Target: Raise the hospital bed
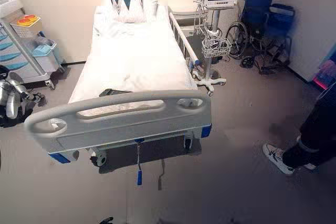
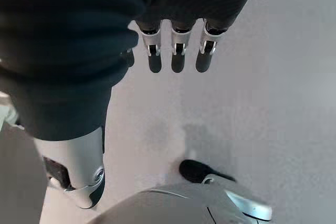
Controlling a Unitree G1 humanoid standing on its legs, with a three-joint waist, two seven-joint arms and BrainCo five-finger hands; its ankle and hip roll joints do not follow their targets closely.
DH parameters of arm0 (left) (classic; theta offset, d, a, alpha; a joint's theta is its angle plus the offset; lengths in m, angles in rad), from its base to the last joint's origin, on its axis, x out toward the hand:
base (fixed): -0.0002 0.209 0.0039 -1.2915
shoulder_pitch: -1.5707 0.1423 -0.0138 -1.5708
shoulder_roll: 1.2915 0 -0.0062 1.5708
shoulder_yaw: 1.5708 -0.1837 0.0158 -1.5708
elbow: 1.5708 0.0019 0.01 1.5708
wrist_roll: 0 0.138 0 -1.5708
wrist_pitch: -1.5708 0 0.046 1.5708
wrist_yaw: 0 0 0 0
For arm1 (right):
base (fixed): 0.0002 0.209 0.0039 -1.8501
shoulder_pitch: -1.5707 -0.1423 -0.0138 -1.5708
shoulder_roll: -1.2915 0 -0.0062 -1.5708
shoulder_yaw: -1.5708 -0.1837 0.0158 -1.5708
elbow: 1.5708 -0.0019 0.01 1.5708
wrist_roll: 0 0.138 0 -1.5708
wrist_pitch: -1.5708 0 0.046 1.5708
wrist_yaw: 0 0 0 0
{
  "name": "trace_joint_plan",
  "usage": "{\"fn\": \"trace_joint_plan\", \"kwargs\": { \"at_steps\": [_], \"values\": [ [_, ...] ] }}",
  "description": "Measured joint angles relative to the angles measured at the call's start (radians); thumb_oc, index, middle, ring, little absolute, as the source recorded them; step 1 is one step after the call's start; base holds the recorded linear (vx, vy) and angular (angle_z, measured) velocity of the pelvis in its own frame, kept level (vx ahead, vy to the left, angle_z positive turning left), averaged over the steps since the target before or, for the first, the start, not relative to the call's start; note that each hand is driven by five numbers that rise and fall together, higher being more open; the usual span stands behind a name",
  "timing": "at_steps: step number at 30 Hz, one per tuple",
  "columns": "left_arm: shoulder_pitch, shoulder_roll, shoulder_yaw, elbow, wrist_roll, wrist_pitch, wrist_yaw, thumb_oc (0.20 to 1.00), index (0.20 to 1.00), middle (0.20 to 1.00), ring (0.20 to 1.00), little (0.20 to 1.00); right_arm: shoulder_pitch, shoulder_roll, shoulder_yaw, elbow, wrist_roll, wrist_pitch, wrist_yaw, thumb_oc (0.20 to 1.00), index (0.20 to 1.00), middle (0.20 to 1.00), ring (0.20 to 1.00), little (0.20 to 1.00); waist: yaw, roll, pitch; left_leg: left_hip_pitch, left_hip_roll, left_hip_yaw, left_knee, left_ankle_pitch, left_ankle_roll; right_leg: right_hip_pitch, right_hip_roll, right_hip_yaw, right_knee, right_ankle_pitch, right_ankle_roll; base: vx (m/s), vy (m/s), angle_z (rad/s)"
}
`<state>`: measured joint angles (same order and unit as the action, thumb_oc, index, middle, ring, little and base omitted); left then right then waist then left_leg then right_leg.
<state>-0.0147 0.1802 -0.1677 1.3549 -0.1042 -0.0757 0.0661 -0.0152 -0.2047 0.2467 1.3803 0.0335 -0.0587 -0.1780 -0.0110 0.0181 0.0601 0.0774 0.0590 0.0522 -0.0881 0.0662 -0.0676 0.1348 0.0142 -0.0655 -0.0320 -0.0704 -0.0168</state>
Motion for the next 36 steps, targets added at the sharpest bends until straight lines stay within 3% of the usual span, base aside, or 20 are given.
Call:
{"fn": "trace_joint_plan", "kwargs": {
  "at_steps": [36],
  "values": [
    [0.001,0.008,-0.046,0.02,0.073,0.02,0.0,1.0,1.0,1.0,1.0,1.0,0.0,0.001,0.003,0.001,-0.001,0.001,0.021,1.0,1.0,1.0,1.0,1.0,0.0,-0.004,-0.033,0.006,-0.004,0.0,0.0,0.0,0.0,0.005,0.0,0.001,0.002,0.002,-0.002,0.0,-0.002,-0.02]
  ]
}}
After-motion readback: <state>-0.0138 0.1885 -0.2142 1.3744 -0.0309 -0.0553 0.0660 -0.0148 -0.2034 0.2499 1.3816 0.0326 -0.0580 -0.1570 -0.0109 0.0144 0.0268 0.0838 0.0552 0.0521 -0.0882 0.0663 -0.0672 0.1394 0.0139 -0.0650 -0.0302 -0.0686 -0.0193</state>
